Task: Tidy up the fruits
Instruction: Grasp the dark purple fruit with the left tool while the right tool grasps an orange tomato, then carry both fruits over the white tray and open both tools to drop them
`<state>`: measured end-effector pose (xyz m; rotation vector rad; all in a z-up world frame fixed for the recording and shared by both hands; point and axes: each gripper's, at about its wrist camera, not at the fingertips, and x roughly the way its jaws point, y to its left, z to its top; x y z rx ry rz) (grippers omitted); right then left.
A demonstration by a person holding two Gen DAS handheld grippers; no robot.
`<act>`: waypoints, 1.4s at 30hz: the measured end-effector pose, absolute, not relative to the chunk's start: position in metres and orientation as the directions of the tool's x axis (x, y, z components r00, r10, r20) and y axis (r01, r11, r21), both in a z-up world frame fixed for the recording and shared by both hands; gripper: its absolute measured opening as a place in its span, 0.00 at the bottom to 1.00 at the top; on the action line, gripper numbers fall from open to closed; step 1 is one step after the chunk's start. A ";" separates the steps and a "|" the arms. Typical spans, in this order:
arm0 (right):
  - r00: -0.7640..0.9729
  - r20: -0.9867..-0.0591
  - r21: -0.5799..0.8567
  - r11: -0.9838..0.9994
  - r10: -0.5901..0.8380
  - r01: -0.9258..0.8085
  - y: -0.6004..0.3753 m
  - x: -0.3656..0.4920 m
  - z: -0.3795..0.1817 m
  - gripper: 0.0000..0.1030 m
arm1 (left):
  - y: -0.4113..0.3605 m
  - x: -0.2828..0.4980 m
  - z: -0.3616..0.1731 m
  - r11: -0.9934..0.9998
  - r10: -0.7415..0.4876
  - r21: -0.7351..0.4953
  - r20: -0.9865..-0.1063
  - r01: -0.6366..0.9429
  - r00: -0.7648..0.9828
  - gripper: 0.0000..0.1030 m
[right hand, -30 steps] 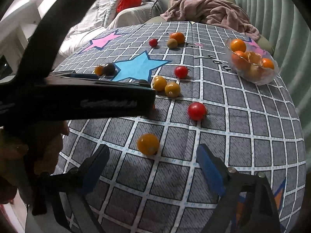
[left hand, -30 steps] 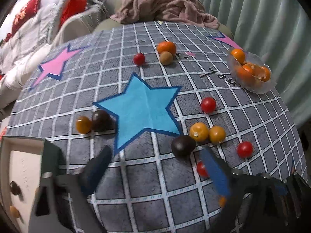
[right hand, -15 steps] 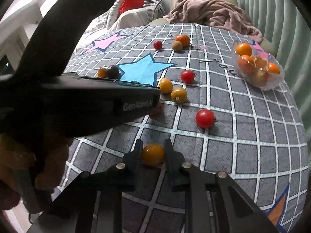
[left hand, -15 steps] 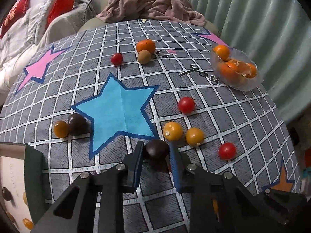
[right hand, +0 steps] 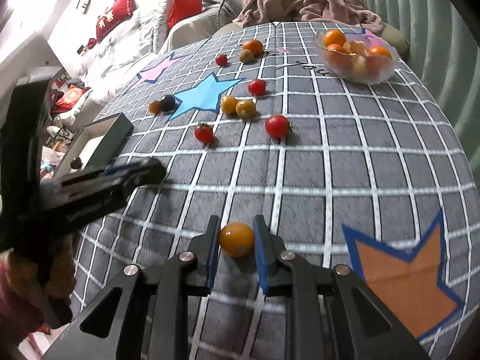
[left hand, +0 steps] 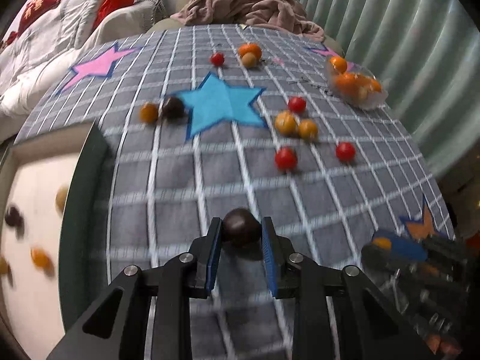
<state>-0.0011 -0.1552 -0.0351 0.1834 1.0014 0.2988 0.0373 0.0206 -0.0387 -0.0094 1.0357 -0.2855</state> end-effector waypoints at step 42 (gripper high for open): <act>0.529 -0.773 0.279 0.937 0.349 -0.209 -0.110 -0.045 0.018 0.23 | 0.091 -0.053 0.023 0.965 -0.260 -0.192 -0.755 0.176 0.602 0.27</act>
